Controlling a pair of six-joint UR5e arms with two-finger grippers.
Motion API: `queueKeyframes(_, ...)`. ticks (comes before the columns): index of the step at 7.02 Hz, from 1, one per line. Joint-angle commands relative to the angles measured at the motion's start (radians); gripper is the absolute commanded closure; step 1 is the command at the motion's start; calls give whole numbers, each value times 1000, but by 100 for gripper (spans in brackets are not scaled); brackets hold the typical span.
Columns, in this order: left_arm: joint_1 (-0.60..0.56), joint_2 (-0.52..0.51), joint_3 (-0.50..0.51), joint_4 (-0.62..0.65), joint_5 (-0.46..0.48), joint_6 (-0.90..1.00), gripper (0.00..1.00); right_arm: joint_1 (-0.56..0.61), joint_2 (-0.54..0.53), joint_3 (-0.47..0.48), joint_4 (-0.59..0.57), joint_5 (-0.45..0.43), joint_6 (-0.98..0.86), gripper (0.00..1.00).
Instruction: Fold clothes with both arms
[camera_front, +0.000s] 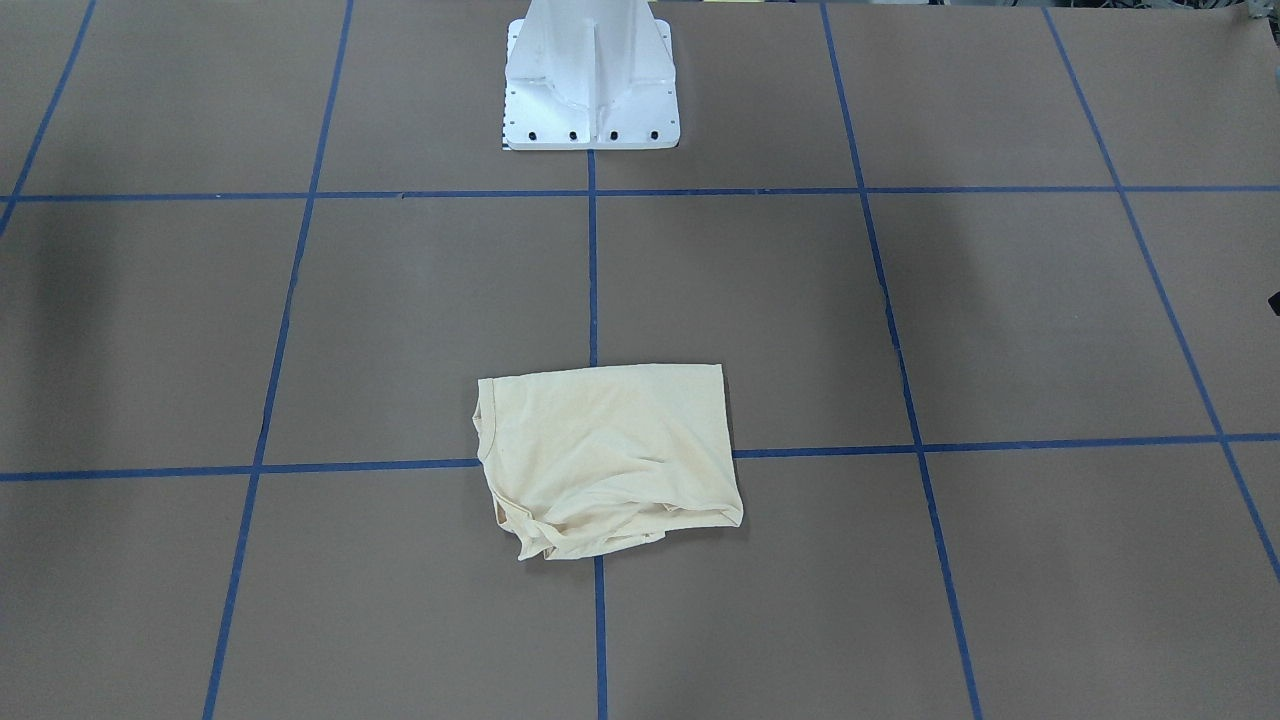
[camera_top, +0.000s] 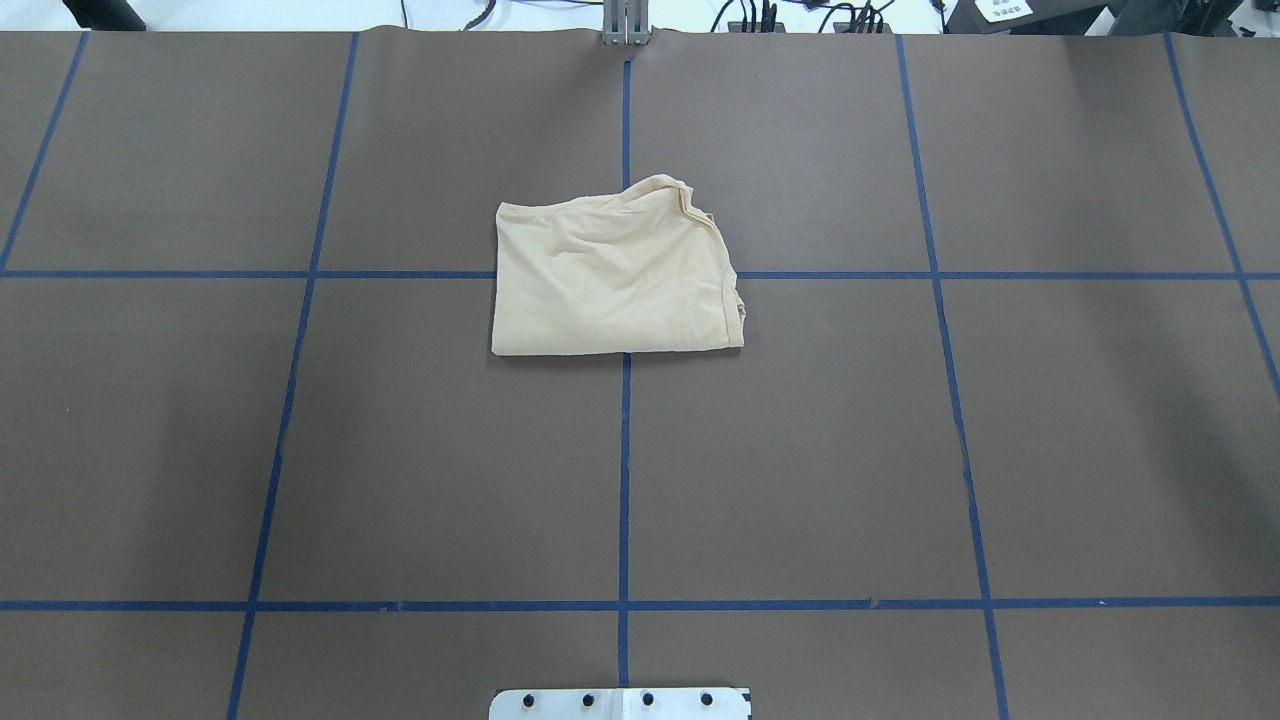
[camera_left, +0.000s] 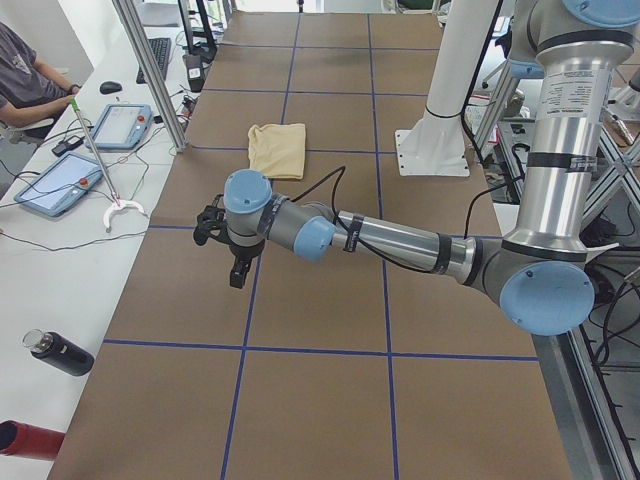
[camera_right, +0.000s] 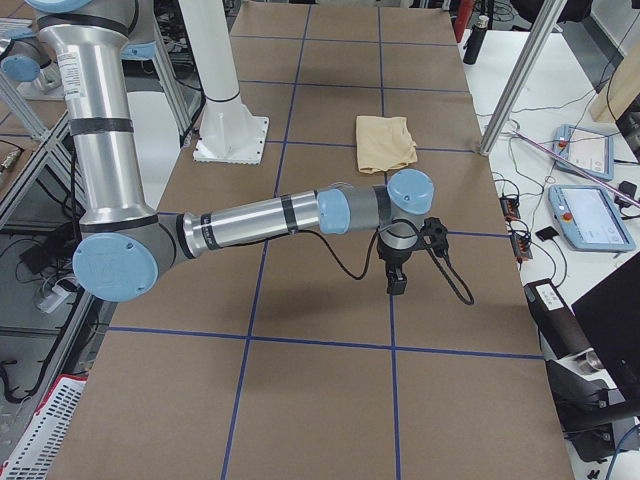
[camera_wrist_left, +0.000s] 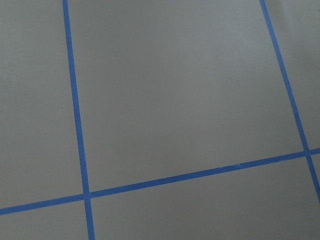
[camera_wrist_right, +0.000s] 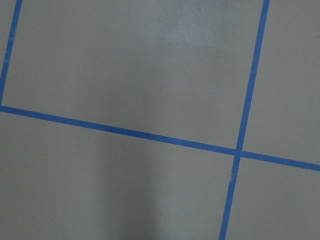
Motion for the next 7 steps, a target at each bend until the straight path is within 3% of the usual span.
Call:
queueKeyframes(1,-24,22,-12,-8,-5,-7,0,0,-12,29,0,-4,0,0)
queueKeyframes(7,-39,28,-62,5,-17,-9,0,0,-46,47,-1,4,6,0)
